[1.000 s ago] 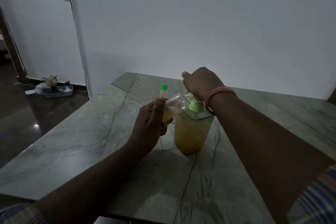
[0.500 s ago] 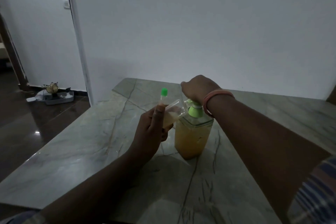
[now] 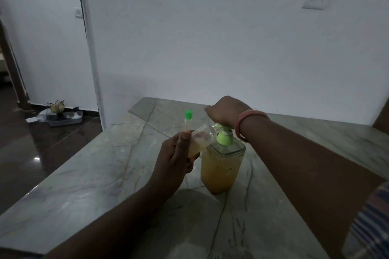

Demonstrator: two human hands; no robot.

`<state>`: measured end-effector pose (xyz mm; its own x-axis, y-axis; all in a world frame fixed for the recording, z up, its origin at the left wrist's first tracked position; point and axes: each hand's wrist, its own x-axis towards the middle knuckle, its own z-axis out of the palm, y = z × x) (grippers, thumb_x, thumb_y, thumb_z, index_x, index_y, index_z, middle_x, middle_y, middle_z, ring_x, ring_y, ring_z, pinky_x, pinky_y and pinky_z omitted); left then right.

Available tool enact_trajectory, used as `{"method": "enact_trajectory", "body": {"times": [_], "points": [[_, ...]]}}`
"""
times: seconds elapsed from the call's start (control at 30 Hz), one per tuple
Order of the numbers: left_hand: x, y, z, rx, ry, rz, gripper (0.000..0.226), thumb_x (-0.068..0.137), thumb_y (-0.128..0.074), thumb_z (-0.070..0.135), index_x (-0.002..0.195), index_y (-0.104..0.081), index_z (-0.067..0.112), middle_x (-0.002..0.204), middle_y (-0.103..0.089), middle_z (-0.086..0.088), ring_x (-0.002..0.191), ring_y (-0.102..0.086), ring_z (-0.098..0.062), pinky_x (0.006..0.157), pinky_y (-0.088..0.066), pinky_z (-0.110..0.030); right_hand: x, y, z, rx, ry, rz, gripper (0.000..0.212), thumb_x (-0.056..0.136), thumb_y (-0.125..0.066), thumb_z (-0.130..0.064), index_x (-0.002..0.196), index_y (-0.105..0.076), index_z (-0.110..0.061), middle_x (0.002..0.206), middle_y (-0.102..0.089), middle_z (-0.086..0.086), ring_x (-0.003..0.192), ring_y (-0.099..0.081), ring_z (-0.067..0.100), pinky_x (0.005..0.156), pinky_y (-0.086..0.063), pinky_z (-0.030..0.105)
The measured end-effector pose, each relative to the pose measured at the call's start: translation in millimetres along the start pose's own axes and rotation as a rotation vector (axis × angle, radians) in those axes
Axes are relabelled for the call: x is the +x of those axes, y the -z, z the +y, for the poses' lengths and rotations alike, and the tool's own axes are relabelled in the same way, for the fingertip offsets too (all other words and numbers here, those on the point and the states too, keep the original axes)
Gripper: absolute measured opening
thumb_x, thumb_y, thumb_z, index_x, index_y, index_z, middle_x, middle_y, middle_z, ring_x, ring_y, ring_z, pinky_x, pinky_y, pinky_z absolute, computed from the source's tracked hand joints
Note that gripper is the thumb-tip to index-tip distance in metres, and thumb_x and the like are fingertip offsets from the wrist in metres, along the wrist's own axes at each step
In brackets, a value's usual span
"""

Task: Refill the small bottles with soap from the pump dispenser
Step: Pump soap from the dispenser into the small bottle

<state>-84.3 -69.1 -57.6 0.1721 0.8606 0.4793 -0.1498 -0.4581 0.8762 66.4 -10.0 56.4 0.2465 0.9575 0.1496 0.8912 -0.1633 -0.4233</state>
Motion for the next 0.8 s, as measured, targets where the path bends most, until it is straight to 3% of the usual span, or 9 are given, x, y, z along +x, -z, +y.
{"method": "enact_trajectory", "body": {"times": [0.1,0.3,0.4,0.47,0.63,0.8], "points": [[1.6,0.4,-1.1,0.009,-0.020,-0.001,0.066,0.088,-0.037,0.065,0.112,-0.068,0.013,0.064,-0.060,-0.003,0.049,-0.047,-0.012,0.043,-0.036,-0.021,1.1,-3.6,0.7,0.121,-0.039,0.081,0.052,0.086,-0.042,-0.053,0.090,-0.071,-0.010,0.093,-0.072,0.009,0.083,-0.064,0.028,0.072,-0.046,0.033],[0.5,-0.1,-0.9,0.016,-0.013,-0.005,0.073,0.088,-0.035,0.066,0.115,-0.067,0.006,0.063,-0.060,0.002,0.048,-0.047,-0.008,0.044,-0.035,-0.020,-2.6,-0.5,2.3,-0.015,-0.026,-0.009,0.031,0.093,-0.046,-0.043,0.083,-0.052,-0.014,0.090,-0.053,0.007,0.083,-0.051,0.026,0.075,-0.040,0.031],[0.7,-0.2,0.5,0.012,-0.025,-0.006,0.071,0.089,-0.035,0.065,0.115,-0.068,0.007,0.063,-0.060,0.000,0.048,-0.047,-0.008,0.044,-0.035,-0.020,1.3,-0.2,-0.3,0.005,0.013,0.047,0.039,0.090,-0.047,-0.049,0.081,-0.058,-0.012,0.090,-0.063,0.006,0.083,-0.059,0.027,0.074,-0.046,0.032],[1.2,0.6,-0.7,0.009,-0.027,-0.001,0.067,0.089,-0.036,0.064,0.113,-0.068,0.010,0.064,-0.059,-0.001,0.048,-0.047,-0.009,0.043,-0.035,-0.021,1.2,-3.5,1.1,0.085,-0.006,0.093,0.050,0.090,-0.043,-0.055,0.090,-0.067,-0.011,0.098,-0.070,0.010,0.090,-0.064,0.030,0.078,-0.048,0.034],[-0.3,-0.7,0.6,-0.008,-0.011,-0.007,0.071,0.088,-0.036,0.066,0.114,-0.068,0.008,0.062,-0.056,-0.001,0.049,-0.044,-0.010,0.044,-0.034,-0.022,-7.3,0.0,2.2,0.020,-0.033,0.067,0.050,0.095,-0.041,-0.050,0.118,-0.062,-0.010,0.124,-0.063,0.013,0.111,-0.058,0.032,0.089,-0.044,0.036],[1.0,0.2,1.4,-0.004,-0.024,-0.010,0.073,0.089,-0.036,0.064,0.117,-0.066,0.005,0.061,-0.057,0.000,0.048,-0.044,-0.009,0.044,-0.034,-0.022,-1.1,0.1,1.3,0.096,-0.002,0.104,0.052,0.090,-0.043,-0.054,0.099,-0.067,-0.009,0.106,-0.070,0.011,0.092,-0.063,0.030,0.079,-0.047,0.034]]}}
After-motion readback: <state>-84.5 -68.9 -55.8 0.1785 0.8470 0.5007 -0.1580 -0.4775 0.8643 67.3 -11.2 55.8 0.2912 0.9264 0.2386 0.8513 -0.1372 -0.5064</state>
